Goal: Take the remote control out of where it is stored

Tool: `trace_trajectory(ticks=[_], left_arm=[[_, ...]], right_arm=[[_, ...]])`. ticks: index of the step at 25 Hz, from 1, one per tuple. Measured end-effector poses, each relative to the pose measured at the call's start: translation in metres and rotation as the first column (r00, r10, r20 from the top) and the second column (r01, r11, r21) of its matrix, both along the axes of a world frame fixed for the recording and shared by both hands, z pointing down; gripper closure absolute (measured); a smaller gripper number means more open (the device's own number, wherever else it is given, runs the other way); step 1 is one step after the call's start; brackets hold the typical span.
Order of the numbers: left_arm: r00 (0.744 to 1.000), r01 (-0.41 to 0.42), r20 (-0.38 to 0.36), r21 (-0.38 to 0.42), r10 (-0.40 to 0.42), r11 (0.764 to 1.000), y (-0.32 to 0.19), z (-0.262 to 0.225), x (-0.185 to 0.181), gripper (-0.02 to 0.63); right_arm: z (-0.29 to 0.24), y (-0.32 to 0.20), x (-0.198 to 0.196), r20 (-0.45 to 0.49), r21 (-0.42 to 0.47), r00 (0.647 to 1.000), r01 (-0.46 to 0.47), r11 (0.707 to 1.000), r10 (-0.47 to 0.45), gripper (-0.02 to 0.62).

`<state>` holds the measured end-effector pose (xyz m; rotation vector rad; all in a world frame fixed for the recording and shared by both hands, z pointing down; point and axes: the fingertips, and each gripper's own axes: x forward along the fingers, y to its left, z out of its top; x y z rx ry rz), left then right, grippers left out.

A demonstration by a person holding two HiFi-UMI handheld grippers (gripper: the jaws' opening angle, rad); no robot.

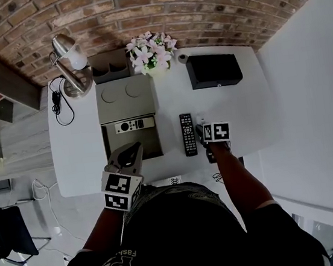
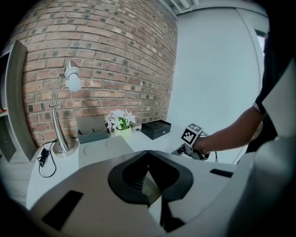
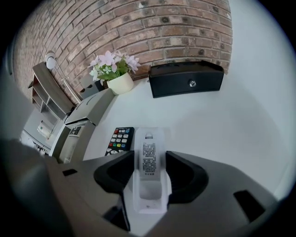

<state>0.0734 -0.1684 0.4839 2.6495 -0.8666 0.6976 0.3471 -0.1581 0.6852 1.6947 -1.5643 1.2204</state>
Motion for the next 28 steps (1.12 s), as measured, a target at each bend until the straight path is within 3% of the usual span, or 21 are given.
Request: trace_trajectory(ticks=[16,23,28], left_arm=[[1.000,0.024,-0.004,0.005,-0.024,1.000,-0.002,-0.003,-0.015,0.600],[1.000,0.028,-0.006,0.005,-0.028,1.000,0.003,-0.007,-0.023,0.598],[0.999,0.039,-0.020,0.016,-0.039,0.999,0.004,-0.012,-0.029,0.600]], right_arm=[[0.008,0.000,0.004,-0.015,-0.028,0.999,-0.030,0.999,0.030,0.373],[-0.008,0.001,0.008,-0.033,0.041,0.999,-0.035,0.999,0.037,0.373],[-0.038,0.002,0.002,-0.027,0.143,0.999,-0.040,0.989,0.045,0.373]])
